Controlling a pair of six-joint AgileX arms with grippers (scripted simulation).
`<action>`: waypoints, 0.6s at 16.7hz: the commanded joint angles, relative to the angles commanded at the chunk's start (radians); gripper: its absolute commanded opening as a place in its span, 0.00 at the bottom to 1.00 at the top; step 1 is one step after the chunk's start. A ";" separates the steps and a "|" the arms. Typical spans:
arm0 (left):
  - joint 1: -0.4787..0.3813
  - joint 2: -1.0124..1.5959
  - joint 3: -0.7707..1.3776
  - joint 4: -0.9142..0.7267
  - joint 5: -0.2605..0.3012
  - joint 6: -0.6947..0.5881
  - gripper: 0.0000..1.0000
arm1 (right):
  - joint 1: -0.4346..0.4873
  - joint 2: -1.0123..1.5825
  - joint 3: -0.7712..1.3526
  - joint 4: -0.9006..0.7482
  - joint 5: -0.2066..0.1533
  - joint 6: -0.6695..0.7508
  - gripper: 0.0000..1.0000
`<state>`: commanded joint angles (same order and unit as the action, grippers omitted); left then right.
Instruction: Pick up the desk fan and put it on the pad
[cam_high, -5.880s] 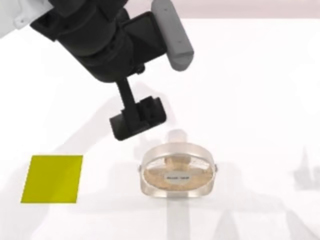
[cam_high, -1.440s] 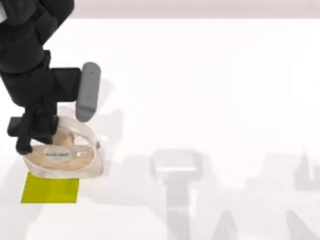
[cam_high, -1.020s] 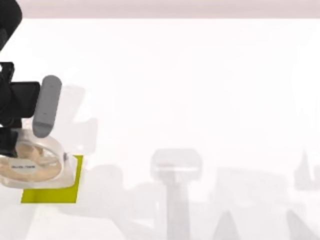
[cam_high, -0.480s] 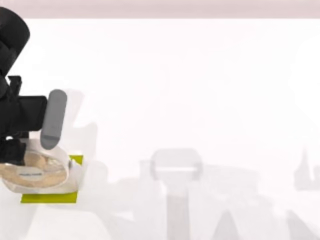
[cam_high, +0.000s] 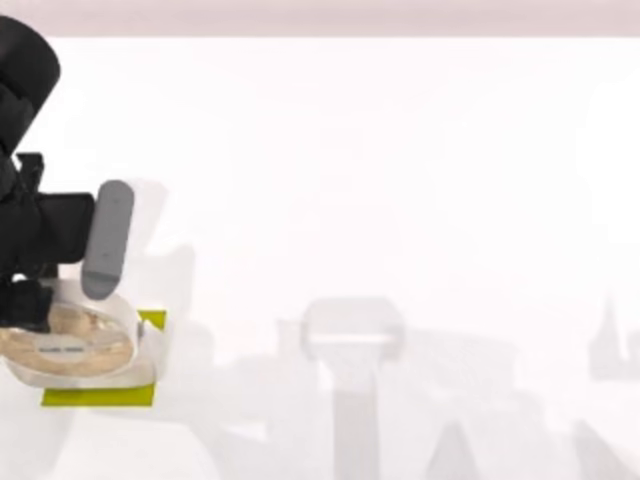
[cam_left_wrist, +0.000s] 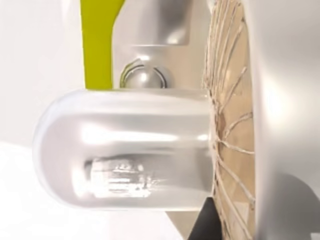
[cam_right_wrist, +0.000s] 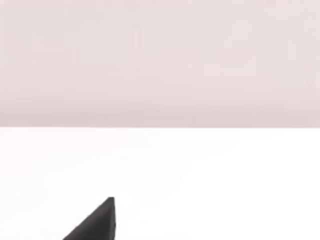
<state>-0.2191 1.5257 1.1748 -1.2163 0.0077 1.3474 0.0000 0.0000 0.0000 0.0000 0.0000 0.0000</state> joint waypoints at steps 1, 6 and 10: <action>0.000 0.000 0.000 0.000 0.000 0.000 0.38 | 0.000 0.000 0.000 0.000 0.000 0.000 1.00; 0.000 0.000 0.000 0.000 0.000 0.000 0.75 | 0.000 0.000 0.000 0.000 0.000 0.000 1.00; 0.000 0.000 0.000 0.000 0.000 0.000 1.00 | 0.000 0.000 0.000 0.000 0.000 0.000 1.00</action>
<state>-0.2191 1.5257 1.1748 -1.2163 0.0077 1.3474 0.0000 0.0000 0.0000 0.0000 0.0000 0.0000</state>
